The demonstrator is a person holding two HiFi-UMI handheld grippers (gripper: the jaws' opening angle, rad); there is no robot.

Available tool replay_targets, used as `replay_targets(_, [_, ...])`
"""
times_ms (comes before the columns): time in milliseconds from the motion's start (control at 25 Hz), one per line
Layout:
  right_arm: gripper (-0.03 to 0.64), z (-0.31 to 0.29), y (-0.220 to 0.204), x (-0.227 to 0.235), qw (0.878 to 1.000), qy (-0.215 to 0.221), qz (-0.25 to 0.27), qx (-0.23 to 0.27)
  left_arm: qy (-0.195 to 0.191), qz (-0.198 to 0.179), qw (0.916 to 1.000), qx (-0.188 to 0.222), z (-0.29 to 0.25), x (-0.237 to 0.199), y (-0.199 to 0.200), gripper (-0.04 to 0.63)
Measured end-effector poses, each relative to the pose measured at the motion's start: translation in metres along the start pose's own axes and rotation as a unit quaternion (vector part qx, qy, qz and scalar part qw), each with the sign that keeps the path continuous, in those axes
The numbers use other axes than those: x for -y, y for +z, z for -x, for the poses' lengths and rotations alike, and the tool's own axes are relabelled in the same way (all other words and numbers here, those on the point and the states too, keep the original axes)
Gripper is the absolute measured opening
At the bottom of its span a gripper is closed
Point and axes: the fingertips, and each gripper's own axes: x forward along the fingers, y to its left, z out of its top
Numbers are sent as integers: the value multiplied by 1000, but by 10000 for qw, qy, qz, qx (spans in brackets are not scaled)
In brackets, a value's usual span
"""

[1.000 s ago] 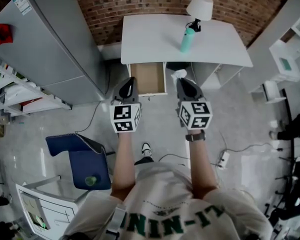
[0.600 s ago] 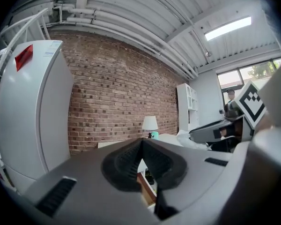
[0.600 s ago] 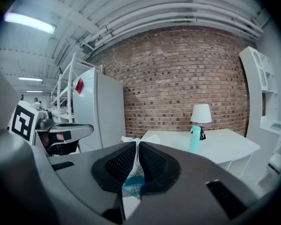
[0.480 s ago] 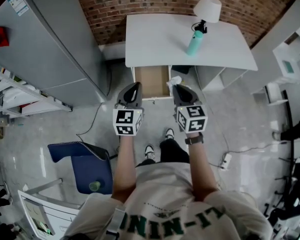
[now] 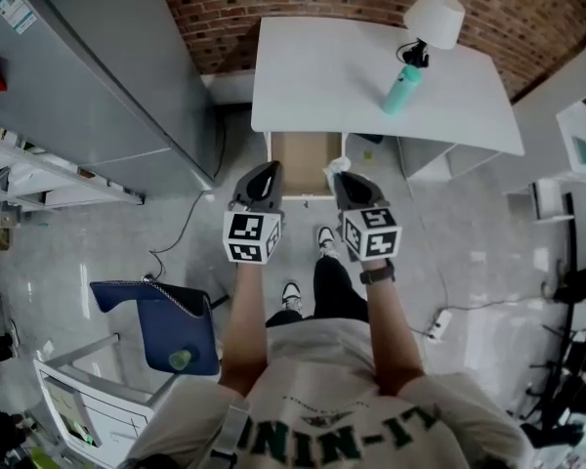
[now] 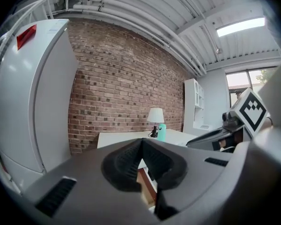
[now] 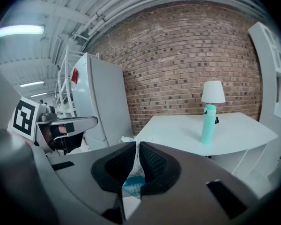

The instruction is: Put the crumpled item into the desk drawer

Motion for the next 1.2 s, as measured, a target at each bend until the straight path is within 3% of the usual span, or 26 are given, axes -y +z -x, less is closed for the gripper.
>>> replay_targets(400, [21, -56, -35, 14, 9988, 199, -105, -445, -23, 308, 9990, -315, -37, -16, -43, -2])
replay_targets(720, [21, -110, -82, 27, 9933, 490, -532, -898, 48, 523, 9970, -565, -63, -40, -85, 0])
replay_targets(1040, [21, -154, -123, 33, 9882, 770, -332, -1281, -127, 757, 9948, -674, -82, -55, -124, -1])
replay_targets(1200, [21, -166, -145, 32, 9857, 830, -255, -1447, -87, 799, 9954, -528, -94, -62, -141, -2])
